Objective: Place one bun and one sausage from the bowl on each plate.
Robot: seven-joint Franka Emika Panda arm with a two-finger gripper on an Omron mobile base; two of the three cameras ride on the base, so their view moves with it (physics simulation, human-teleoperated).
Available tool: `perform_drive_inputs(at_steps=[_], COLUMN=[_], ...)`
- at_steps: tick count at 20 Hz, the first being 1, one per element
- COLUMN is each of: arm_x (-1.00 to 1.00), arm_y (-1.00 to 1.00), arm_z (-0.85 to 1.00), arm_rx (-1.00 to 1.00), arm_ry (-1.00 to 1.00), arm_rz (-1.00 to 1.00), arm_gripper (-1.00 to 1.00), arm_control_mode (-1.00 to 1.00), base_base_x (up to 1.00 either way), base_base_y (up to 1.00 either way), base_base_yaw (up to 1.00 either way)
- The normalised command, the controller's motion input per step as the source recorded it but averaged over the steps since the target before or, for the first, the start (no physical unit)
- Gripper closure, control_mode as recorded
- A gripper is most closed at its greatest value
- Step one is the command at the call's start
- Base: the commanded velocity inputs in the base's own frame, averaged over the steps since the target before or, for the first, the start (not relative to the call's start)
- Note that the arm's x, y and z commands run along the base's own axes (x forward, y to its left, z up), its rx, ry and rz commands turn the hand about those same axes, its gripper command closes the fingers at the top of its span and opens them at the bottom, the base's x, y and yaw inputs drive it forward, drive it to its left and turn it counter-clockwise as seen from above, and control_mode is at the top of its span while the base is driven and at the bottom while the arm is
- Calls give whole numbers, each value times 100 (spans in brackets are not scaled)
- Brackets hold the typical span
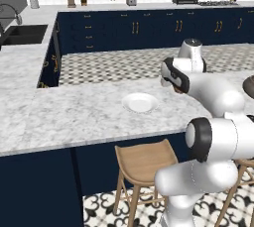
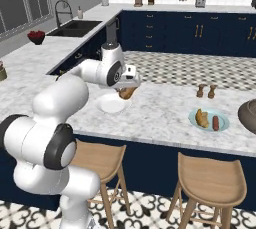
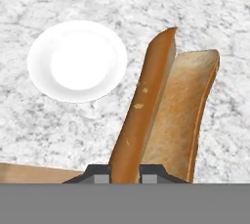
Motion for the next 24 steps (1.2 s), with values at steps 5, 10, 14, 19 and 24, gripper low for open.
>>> perform_drive_inputs(at_steps=[5,10,14,19,24], arm_x=[100,100,100,100,42], arm_y=[100,99,63,-1,0], arm_z=[-27,-74,-54,-45,-49], arm_rx=[0,-1,0,7,6], arm_ry=[2,26,11,14,3], arm_rz=[1,3,1,10,8], arm_gripper=[100,100,100,100,100], arm_control_mode=[-100,-100,-100,-100,-100], base_base_x=[0,0,0,0,0], base_base_y=[0,0,0,0,0], base_base_yaw=[0,0,0,0,0])
